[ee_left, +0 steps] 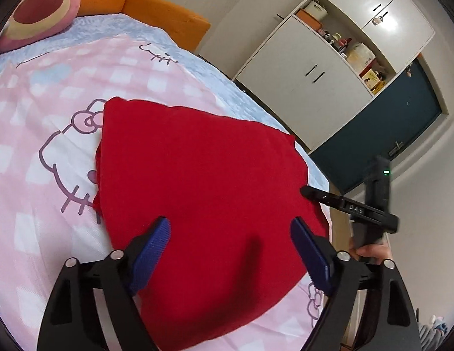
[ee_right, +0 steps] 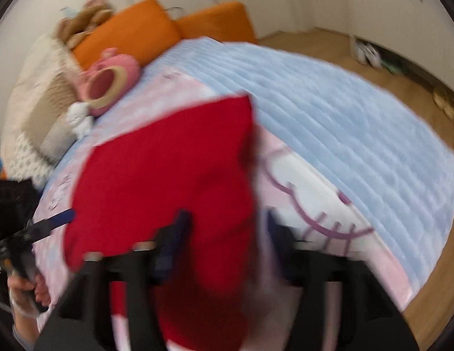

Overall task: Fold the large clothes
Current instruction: 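Lower the bundle onto the bedspread center and open both tools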

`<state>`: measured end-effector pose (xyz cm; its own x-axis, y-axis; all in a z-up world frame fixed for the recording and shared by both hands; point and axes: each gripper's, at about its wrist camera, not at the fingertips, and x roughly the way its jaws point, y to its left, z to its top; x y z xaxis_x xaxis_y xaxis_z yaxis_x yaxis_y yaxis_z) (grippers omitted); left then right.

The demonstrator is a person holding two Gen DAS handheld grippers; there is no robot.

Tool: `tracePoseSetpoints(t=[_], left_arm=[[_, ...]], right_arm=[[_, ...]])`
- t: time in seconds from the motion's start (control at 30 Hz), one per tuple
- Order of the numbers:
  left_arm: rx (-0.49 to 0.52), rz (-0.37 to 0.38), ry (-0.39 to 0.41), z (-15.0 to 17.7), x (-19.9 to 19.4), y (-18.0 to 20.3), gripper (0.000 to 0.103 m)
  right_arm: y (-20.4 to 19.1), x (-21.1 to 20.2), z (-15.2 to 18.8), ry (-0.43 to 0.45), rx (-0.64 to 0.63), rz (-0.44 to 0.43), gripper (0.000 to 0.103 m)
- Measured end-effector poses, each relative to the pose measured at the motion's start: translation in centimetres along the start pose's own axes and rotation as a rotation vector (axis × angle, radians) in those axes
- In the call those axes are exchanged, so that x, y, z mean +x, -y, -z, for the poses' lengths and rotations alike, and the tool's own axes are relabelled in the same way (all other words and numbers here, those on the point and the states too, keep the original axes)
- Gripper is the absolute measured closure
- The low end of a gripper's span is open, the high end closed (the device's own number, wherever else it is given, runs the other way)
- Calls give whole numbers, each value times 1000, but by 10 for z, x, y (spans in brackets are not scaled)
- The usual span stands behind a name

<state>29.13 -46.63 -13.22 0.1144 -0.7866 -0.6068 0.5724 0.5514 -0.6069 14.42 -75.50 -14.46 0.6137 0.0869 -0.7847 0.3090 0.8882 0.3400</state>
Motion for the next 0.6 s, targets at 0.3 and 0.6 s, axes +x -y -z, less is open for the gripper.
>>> tracePoseSetpoints(t=[0.3, 0.6], left_arm=[[106, -190, 74, 36, -54, 49, 9], [7, -264, -40, 81, 5, 6, 8]], right_arm=[[-43, -72, 42, 147, -126, -111, 48], [-51, -30, 85, 59, -136, -8, 50]])
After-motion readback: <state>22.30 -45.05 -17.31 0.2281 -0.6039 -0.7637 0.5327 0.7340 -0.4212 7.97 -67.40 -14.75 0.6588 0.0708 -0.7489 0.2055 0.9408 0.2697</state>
